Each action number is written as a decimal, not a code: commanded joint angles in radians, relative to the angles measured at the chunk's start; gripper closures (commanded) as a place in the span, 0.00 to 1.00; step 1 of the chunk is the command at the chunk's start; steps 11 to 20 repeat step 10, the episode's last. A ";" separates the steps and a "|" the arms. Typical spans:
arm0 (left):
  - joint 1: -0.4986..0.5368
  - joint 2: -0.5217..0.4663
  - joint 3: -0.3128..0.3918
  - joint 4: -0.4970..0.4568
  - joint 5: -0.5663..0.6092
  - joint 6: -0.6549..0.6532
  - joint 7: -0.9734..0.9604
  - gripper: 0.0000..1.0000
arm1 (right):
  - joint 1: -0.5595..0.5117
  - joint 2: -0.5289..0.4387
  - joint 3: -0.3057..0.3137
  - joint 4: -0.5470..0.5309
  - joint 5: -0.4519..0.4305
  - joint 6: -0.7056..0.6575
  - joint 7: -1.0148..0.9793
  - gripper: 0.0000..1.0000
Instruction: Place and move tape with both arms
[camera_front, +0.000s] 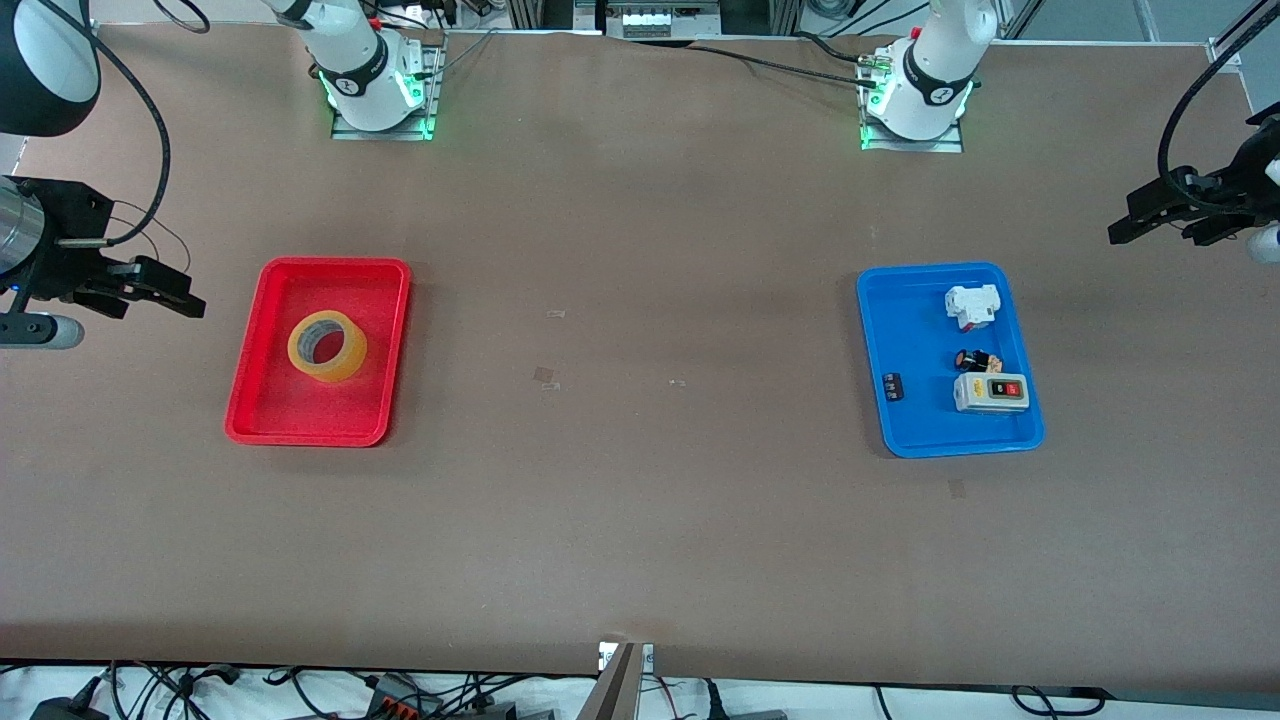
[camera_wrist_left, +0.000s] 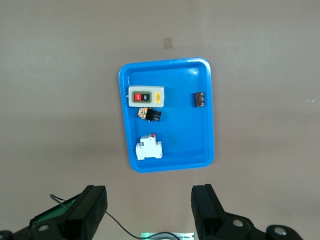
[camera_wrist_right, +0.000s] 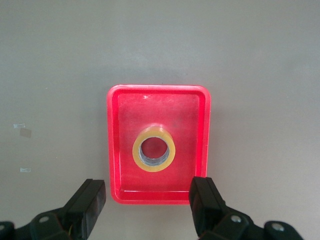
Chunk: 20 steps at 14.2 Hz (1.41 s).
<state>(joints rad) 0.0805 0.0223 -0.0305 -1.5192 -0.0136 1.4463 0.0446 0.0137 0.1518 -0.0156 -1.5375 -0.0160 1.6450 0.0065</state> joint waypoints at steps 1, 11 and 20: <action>-0.014 -0.004 0.009 0.017 -0.005 -0.018 -0.011 0.00 | -0.017 -0.034 0.017 -0.021 0.011 -0.034 0.003 0.00; -0.107 -0.007 0.101 0.017 -0.005 -0.030 -0.011 0.00 | -0.015 -0.058 0.016 -0.046 0.001 -0.036 0.000 0.00; -0.107 -0.007 0.101 0.017 -0.005 -0.030 -0.011 0.00 | -0.015 -0.058 0.016 -0.046 0.001 -0.036 0.000 0.00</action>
